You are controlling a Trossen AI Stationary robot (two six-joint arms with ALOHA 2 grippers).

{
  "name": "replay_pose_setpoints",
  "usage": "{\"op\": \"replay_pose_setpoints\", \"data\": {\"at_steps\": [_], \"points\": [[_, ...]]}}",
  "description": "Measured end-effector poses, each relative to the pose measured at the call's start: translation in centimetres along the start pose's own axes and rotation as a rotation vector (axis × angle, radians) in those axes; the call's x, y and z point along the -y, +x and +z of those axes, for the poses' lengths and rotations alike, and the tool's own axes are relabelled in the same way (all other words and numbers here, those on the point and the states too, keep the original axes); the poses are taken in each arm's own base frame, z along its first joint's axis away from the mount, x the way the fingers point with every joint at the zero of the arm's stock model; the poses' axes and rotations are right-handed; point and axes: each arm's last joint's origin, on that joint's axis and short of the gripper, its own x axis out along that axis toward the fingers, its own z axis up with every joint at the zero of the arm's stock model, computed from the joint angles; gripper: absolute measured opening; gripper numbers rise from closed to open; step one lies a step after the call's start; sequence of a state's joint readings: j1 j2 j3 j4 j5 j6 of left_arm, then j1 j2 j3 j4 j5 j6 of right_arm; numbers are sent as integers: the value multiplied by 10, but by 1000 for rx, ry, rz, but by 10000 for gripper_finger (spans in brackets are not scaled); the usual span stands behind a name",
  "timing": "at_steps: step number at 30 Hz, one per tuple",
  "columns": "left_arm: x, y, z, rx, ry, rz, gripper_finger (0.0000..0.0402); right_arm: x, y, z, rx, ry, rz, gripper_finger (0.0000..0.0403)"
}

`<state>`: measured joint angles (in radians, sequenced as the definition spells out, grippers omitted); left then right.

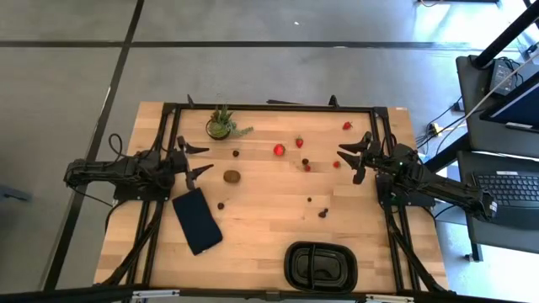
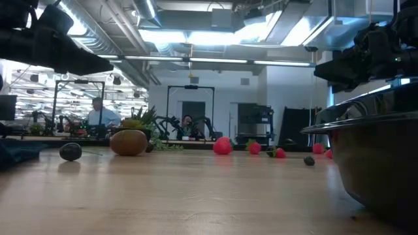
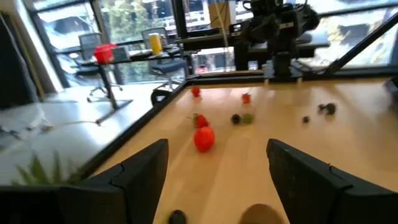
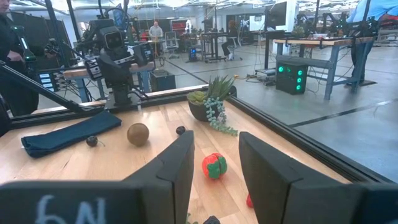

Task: Pick and placing Produce into tupperware
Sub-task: Put the blackberry into the black container

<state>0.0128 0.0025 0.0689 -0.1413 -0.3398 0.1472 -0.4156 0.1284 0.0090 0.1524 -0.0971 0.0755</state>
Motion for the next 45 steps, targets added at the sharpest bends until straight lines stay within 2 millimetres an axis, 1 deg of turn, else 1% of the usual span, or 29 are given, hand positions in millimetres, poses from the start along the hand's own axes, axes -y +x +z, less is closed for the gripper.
{"op": "replay_pose_setpoints", "data": {"at_steps": [3,8,18,30,34,41,45], "points": [[0,0,0,0,79,0,265,0,0,0,0,2,0,130],[0,0,0,0,127,0,265,0,0,0,-2,67,0,130],[0,0,0,1,124,0,265,0,0,-4,-43,111,-5,130],[0,0,0,4,90,-15,265,0,0,-5,-50,109,-7,130],[0,0,0,5,89,-15,265,0,0,-4,-37,163,-8,130],[0,0,1,8,87,-14,265,0,0,-3,-30,98,-5,130],[0,0,1,8,88,-14,265,0,0,2,17,57,0,130]]}}
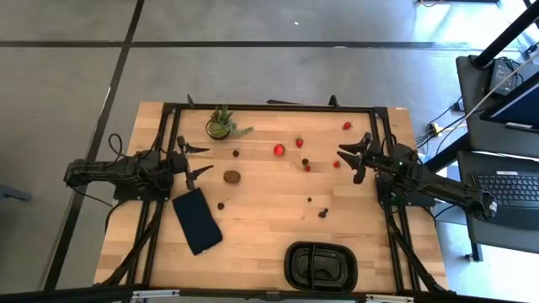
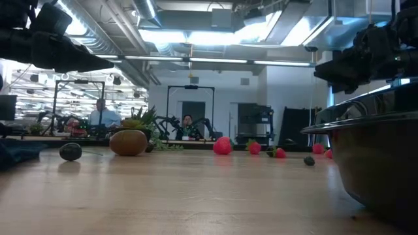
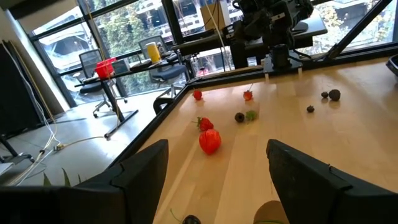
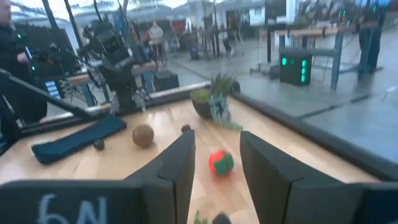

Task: Pick and placing Produce into tupperware
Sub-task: Put the blackberry into the black container

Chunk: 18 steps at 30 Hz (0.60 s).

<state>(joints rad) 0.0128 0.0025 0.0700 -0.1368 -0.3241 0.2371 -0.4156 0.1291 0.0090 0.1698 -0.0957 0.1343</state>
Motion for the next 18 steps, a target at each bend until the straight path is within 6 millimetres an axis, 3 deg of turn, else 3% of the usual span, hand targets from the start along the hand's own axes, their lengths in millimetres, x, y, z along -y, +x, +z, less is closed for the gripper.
{"op": "replay_pose_setpoints", "data": {"at_steps": [10,18], "points": [[-1,0,5,53,-18,13,265,-3,-1,12,90,36,63,130],[-2,0,7,65,-17,16,265,-9,0,43,20,3,95,130]]}}
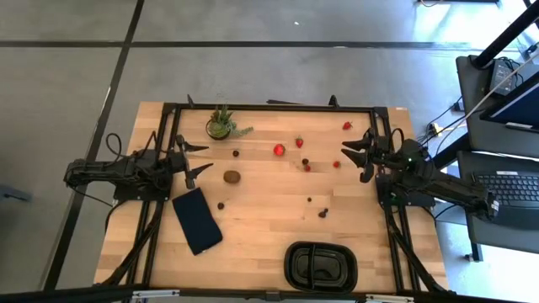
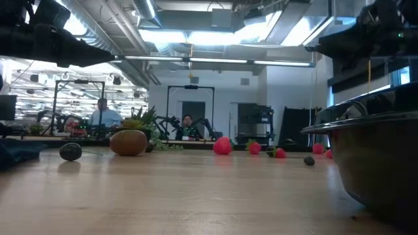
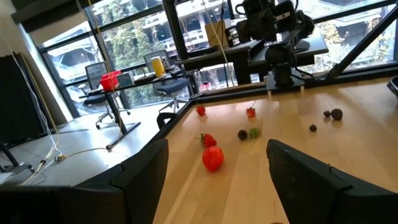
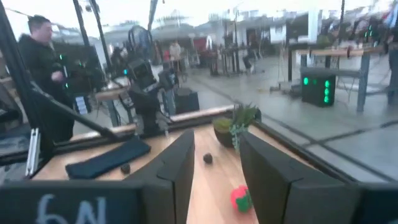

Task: Pick and placing Produce into tupperware
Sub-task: Put the blackberry into the black container

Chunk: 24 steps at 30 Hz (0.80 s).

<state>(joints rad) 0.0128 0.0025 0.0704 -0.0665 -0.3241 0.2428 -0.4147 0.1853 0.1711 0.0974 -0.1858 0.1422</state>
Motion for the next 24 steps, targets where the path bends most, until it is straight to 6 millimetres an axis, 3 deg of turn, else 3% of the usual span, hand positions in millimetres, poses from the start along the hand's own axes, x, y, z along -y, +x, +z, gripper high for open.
{"op": "replay_pose_setpoints", "data": {"at_steps": [5,13,18,24], "points": [[0,0,0,0,0,0,265,-4,10,18,-146,-18,13,130],[0,0,0,-1,0,0,265,-19,42,55,-395,-38,90,130],[0,0,0,-5,-3,-1,265,-27,64,71,-607,58,-1,130],[0,0,-1,-7,-2,-2,265,-35,85,74,-874,182,-117,130]]}}
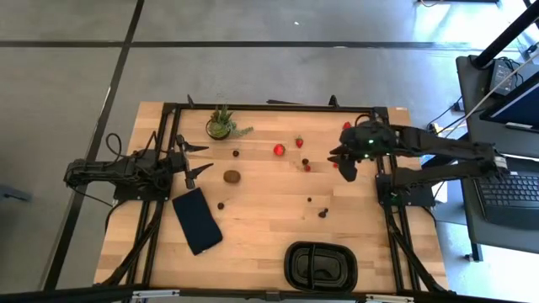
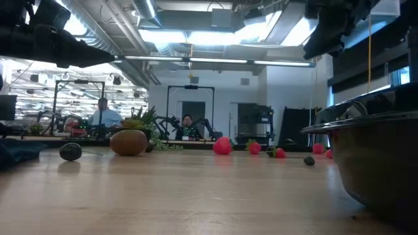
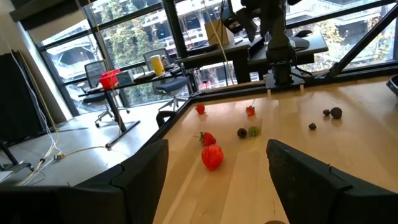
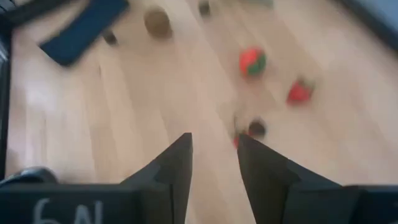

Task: Pick and placing Produce into tupperware
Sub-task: Put the blackberry into the black container

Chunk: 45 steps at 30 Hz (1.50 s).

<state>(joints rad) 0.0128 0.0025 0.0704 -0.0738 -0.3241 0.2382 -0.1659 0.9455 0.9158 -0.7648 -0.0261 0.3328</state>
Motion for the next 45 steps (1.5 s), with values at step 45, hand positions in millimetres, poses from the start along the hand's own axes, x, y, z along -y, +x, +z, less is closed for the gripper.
{"op": "replay_pose_setpoints", "data": {"at_steps": [45], "points": [[0,0,0,-1,-2,0,265,-126,127,-86,-487,-470,84,130]]}}
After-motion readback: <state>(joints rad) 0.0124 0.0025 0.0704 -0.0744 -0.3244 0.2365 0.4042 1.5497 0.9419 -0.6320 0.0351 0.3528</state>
